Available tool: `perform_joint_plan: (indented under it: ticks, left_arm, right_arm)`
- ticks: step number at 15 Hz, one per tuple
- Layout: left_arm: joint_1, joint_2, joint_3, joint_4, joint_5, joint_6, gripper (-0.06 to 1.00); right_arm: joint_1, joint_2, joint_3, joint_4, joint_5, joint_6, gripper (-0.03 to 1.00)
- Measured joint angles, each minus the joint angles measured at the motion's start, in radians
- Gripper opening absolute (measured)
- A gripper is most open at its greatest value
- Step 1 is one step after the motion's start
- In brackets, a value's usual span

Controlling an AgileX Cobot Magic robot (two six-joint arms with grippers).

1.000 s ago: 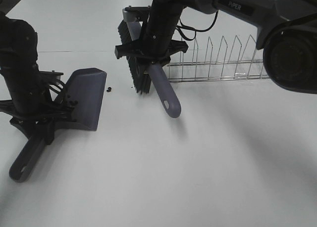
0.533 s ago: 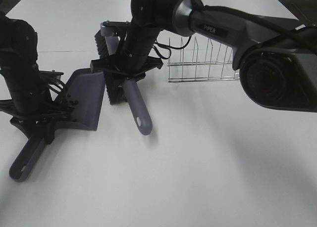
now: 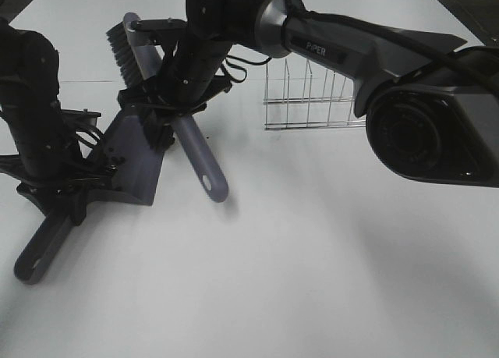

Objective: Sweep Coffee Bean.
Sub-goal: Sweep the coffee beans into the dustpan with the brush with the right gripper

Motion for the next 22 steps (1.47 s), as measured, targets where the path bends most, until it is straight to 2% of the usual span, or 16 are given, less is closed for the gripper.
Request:
perform_joint_plan:
  ticks: [1,2,3,6,11,12,13,17,19,22]
  left_arm:
    - [0.0,0.0,0.0,0.0,-0.001,0.001,0.31]
    - [0.0,0.0,0.0,0.0,-0.001,0.002,0.31]
    - [0.0,0.0,0.0,0.0,-0.002,0.003,0.31]
    - [0.0,0.0,0.0,0.0,-0.002,0.004,0.31]
    - [0.0,0.0,0.0,0.0,-0.002,0.005,0.31]
    - [0.0,0.0,0.0,0.0,-0.004,0.005,0.31]
    - [0.0,0.0,0.0,0.001,-0.006,0.007,0.31]
    - [0.0,0.0,0.0,0.001,-0.009,0.007,0.31]
    - [0.0,0.0,0.0,0.001,-0.013,0.007,0.31]
    - [0.0,0.0,0.0,0.001,-0.015,0.007,0.31]
  right_arm:
    - [-0.001,-0.002,-0.004,-0.054,-0.002,0.028,0.32]
    - [-0.004,-0.005,-0.011,-0.172,-0.004,0.099,0.32]
    - [-0.014,-0.007,-0.011,-0.238,-0.017,0.149,0.32]
    - [-0.035,0.0,-0.011,-0.265,-0.068,0.204,0.32]
    - [-0.035,0.084,-0.011,-0.141,-0.086,0.197,0.32]
    - [-0.034,0.087,-0.011,-0.056,-0.087,0.161,0.32]
    - [-0.033,0.087,-0.011,-0.024,-0.09,0.143,0.32]
    - [0.017,0.087,-0.017,0.246,-0.111,-0.069,0.32]
    - [0.022,0.08,-0.02,0.264,-0.105,-0.097,0.32]
    - [0.002,0.011,-0.02,0.191,-0.058,-0.098,0.32]
